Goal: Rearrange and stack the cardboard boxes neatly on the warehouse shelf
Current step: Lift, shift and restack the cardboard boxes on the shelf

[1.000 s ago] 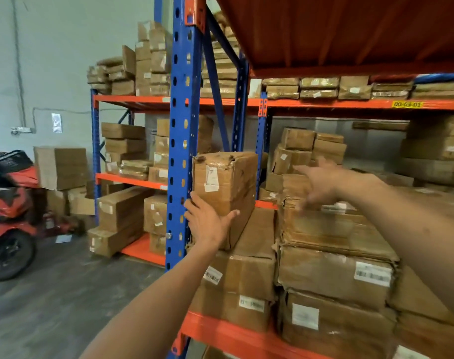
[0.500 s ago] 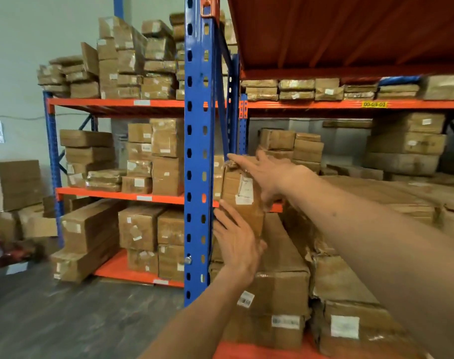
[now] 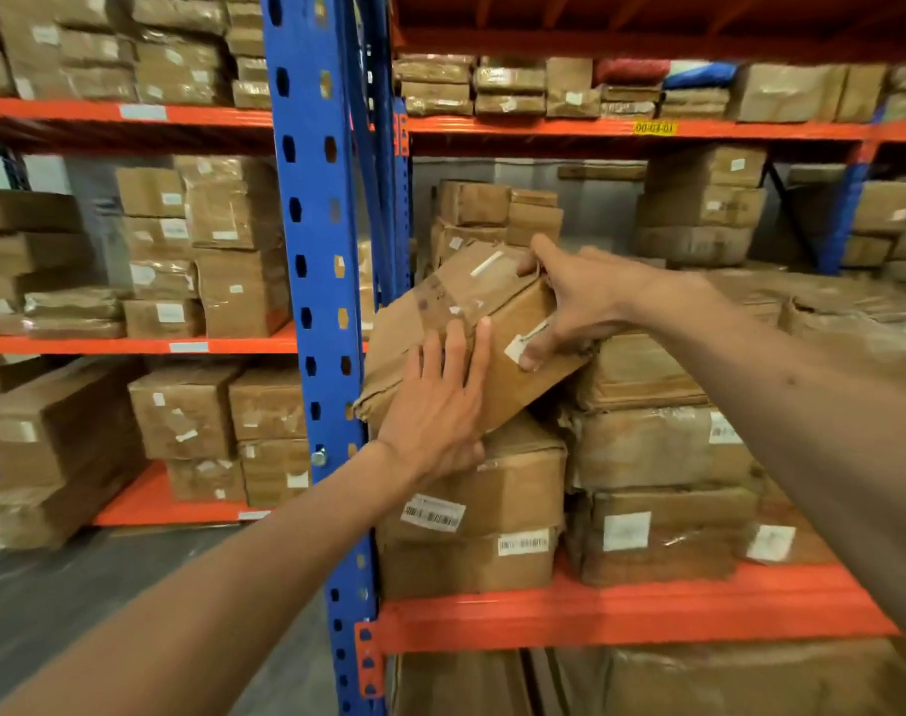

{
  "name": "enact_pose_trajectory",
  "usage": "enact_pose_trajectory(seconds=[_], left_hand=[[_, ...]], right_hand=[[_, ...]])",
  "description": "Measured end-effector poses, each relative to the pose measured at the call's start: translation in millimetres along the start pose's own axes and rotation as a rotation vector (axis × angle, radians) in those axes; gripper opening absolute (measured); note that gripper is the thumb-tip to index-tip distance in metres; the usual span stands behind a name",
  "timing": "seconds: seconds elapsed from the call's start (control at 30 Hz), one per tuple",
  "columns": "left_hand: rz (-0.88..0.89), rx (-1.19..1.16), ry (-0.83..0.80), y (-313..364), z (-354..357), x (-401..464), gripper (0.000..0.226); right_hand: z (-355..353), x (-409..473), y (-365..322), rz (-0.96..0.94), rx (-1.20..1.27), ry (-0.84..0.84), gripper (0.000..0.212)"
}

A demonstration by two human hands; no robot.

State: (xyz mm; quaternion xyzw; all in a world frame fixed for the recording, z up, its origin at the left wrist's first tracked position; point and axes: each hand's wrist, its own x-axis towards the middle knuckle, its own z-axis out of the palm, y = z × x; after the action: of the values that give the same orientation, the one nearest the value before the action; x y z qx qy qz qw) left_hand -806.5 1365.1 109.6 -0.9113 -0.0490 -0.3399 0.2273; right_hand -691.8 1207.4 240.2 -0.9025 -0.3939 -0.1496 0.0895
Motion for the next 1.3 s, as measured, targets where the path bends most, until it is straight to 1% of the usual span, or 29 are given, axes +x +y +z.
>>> enact_pose_trajectory(seconds=[0.07, 0.13, 0.23, 0.33, 0.4, 0.47, 0.53, 0.57, 0.6, 0.67, 0.73, 0.77, 0.8, 0.87, 0.93, 1.0, 1.17, 1.3], left_hand=[[0.061, -0.007, 0.015, -2, 5, -2, 0.143], [0.108, -0.026, 0.019, -3, 10, -6, 0.145], [0.151, -0.018, 0.052, -11, 16, 3, 0.145], [0.163, 0.016, -0.019, -17, 6, 14, 0.147], [0.163, 0.026, -0.038, -16, 0, 13, 0.15], [0.204, 0.052, -0.04, -13, -1, 4, 0.151], [0.325, 0.101, -0.036, -15, 9, -2, 0.15], [0.412, 0.151, -0.048, -20, 15, -1, 0.148], [0.493, 0.186, -0.065, -26, 20, 4, 0.147], [0.556, 0.176, -0.112, -39, 25, 16, 0.147], [0.569, 0.135, -0.177, -48, 24, 27, 0.144], [0.568, 0.1, -0.182, -50, 25, 29, 0.139], [0.559, 0.051, -0.166, -51, 29, 29, 0.13], [0.497, -0.032, -0.08, -48, 36, 25, 0.115], [0.391, -0.03, -0.008, -40, 45, 21, 0.111], [0.335, 0.003, 0.01, -32, 51, 20, 0.108], [0.33, -0.014, 0.102, -28, 56, 19, 0.088], [0.325, -0.038, 0.104, -26, 54, 14, 0.086]], right_hand=[[10, -8, 2, -0.006, 0.051, 0.036, 0.103], [25, -13, 12, -0.025, 0.096, 0.054, 0.097], [31, -3, 24, -0.002, 0.101, 0.067, 0.101], [22, 4, 19, 0.036, 0.145, 0.026, 0.105], [24, -3, 18, 0.039, 0.183, 0.04, 0.102], [35, -17, 22, 0.05, 0.216, 0.043, 0.099], [62, -36, 29, 0.084, 0.318, 0.012, 0.106], [81, -47, 30, 0.108, 0.377, -0.007, 0.111], [100, -55, 31, 0.133, 0.399, 0.003, 0.111], [117, -49, 31, 0.163, 0.373, 0.053, 0.1], [110, -30, 28, 0.188, 0.338, 0.005, 0.095], [104, -22, 26, 0.199, 0.328, -0.03, 0.097], [101, -15, 26, 0.216, 0.331, -0.05, 0.099], [103, -11, 29, 0.255, 0.382, -0.053, 0.106], [109, -14, 30, 0.269, 0.412, -0.037, 0.107], [114, -17, 30, 0.274, 0.427, -0.016, 0.102], [112, -19, 25, 0.303, 0.437, -0.02, 0.1], [113, -32, 21, 0.284, 0.498, -0.012, 0.1]])
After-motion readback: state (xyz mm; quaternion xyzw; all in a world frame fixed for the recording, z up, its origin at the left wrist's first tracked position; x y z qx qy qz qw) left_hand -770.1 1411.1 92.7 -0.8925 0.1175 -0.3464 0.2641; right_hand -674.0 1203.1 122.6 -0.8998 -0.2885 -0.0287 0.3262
